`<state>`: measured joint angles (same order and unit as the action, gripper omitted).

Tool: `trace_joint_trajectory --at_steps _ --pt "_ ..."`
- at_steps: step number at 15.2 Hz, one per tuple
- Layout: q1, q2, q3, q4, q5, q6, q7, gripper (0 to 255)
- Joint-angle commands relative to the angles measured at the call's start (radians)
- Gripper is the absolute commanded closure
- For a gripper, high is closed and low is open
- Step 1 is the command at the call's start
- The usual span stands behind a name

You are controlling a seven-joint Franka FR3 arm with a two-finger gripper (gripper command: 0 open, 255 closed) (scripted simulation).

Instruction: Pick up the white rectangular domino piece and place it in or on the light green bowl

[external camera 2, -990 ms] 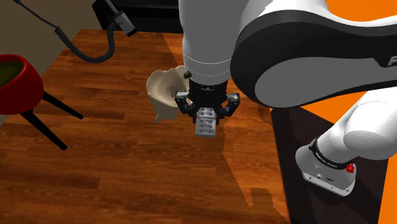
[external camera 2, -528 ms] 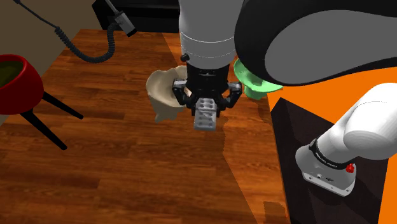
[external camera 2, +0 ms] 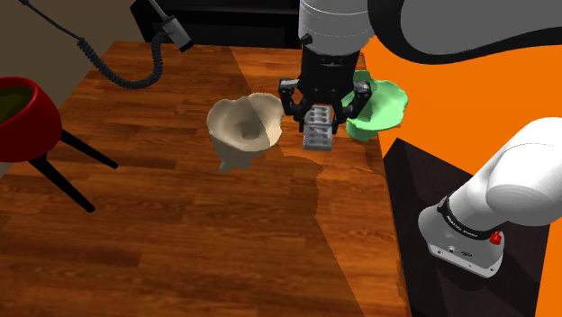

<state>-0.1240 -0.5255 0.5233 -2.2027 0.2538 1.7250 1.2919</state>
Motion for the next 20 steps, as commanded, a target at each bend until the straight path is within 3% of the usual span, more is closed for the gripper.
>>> trace_joint_trajectory --at_steps 1,10,20 --pt "-0.003 -0.041 -0.047 -0.046 -0.004 -0.003 -0.056 255" --pt "-0.057 -0.135 -0.245 -0.15 -0.087 -0.022 -0.282 255" --pt "-0.144 -0.13 -0.434 -0.178 -0.204 -0.003 -0.504 255"
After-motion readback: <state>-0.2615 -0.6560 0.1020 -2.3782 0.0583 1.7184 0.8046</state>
